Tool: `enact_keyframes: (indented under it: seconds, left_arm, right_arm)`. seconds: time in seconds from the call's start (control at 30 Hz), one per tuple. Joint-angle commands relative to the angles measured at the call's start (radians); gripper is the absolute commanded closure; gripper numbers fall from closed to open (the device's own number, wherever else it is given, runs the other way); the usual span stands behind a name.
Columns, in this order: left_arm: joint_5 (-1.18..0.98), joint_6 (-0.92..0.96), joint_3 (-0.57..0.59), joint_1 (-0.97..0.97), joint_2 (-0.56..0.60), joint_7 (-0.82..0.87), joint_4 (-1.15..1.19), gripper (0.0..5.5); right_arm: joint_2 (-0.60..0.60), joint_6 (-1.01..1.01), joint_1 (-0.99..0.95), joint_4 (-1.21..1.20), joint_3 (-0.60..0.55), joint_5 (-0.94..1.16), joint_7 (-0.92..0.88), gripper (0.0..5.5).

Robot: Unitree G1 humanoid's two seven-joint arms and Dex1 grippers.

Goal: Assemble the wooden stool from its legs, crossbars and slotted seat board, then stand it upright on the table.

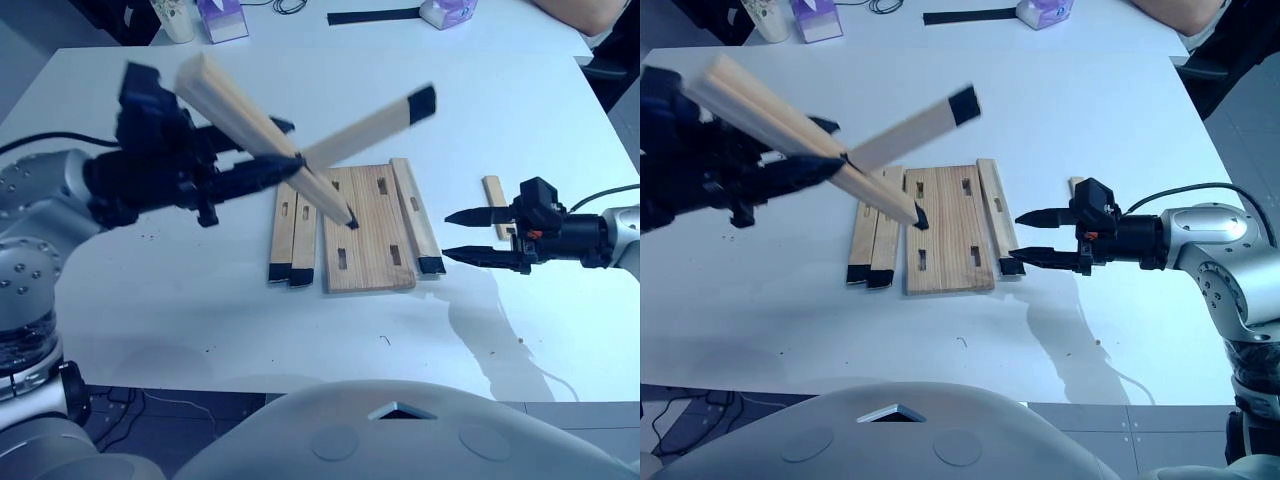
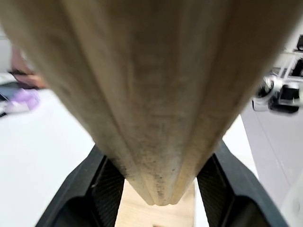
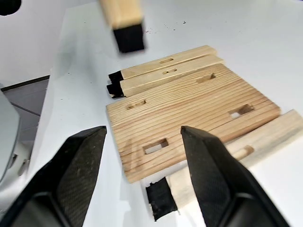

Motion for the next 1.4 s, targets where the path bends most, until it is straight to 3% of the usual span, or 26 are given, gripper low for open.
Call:
enact_keyframes:
  seconds: [0.03,0.43,0.7,1.4]
  left_arm:
    - [0.131,-0.046,-0.070,0.008,-0.001,-0.015,-0.023,3.45]
    - [0.245,-0.093,-0.130,0.042,-0.014,-0.082,-0.039,3.45]
    - [0.422,-0.193,-0.255,0.032,-0.017,-0.177,0.018,3.45]
    - [0.451,-0.220,-0.304,-0.029,-0.041,-0.234,0.097,3.45]
  right_arm:
    - [0.002,-0.015,0.003,-0.019,-0.020,-0.011,-0.017,2.60]
    - [0.012,-0.010,0.009,-0.046,-0.023,0.004,-0.042,2.60]
    - [0.023,-0.006,0.017,-0.060,-0.015,0.007,-0.052,2.60]
    - [0.046,-0.010,0.039,-0.077,-0.006,-0.007,-0.073,2.60]
